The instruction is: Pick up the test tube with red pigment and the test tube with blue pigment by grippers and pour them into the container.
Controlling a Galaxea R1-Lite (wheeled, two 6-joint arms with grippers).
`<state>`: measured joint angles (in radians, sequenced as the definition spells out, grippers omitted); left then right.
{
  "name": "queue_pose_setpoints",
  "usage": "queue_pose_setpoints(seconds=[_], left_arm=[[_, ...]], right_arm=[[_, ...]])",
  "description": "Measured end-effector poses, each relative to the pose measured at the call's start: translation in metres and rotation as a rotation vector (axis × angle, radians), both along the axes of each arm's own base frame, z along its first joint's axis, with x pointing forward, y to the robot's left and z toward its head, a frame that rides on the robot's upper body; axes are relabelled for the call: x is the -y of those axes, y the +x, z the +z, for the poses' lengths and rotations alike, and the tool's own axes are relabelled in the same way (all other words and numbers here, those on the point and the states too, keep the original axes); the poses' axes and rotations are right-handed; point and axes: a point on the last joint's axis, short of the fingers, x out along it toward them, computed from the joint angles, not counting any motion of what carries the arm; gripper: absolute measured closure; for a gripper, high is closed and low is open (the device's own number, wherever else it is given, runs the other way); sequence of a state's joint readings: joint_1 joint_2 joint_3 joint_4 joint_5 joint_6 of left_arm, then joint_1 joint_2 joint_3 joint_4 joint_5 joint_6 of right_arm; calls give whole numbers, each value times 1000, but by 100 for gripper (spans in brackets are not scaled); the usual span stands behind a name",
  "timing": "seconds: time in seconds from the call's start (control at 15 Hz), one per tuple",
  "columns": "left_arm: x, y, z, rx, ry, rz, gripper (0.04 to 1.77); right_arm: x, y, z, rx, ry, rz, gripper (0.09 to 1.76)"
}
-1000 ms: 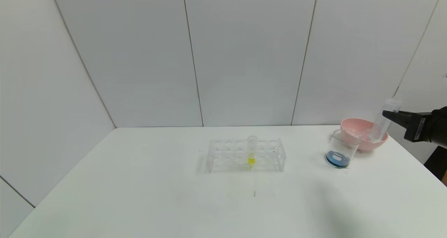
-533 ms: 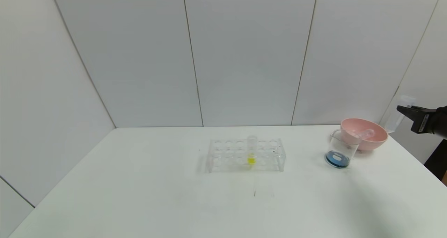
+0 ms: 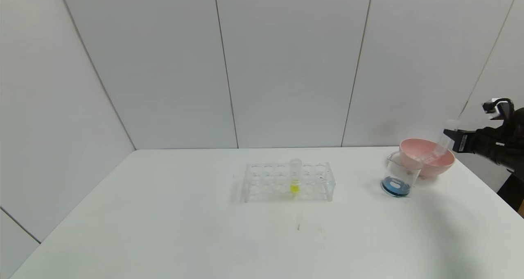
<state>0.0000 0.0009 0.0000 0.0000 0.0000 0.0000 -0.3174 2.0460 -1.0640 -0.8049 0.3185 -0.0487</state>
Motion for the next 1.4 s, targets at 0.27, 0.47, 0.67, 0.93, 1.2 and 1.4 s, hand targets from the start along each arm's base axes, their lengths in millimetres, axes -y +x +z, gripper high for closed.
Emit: queue_pose_setpoints(seconds=[0.27, 0.47, 0.67, 0.93, 1.2, 1.4], left_arm=[[0, 0, 0, 0, 0, 0, 5], [0, 0, 0, 0, 0, 0, 5], [0, 0, 0, 0, 0, 0, 5], [0, 0, 0, 0, 0, 0, 5], [0, 0, 0, 0, 0, 0, 5], [0, 0, 0, 0, 0, 0, 5]], right_arm=[[3, 20, -19, -22, 5, 3, 137], [1, 26, -22, -15, 6, 13, 111], [0, 29, -23, -11, 2, 17, 80], [-8, 30, -20, -7, 4, 14, 53], [-55, 33, -6, 14, 85, -14, 38], [-95, 18, 8, 22, 100, 50, 30]])
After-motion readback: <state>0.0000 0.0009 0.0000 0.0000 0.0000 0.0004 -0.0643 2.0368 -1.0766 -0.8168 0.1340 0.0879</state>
